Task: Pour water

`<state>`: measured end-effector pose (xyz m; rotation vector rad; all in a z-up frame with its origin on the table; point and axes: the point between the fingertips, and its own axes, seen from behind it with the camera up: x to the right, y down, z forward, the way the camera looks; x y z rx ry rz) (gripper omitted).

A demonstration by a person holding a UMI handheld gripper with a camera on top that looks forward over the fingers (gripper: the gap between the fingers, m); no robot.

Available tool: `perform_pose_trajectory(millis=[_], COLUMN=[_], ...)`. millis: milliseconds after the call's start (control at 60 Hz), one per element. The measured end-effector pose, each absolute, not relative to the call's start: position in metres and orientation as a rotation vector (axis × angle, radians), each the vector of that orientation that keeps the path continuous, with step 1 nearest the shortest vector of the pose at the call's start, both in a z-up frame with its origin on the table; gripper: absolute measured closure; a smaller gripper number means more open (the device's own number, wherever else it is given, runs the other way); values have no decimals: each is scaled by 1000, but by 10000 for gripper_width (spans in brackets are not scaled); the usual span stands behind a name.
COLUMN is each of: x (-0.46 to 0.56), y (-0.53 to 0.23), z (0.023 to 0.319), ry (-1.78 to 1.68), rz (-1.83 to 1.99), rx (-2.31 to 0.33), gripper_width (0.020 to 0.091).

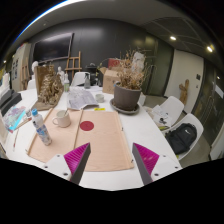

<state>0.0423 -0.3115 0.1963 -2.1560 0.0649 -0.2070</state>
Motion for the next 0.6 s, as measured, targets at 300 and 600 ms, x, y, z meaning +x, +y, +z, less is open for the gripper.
perform_pose_trajectory(millis=[300, 600], x=[-99, -257], y=[-327, -271], z=[151, 117], ry=[-18, -104], rz=[-53, 91], rx=[-2175, -2067], gripper_width=[240, 245])
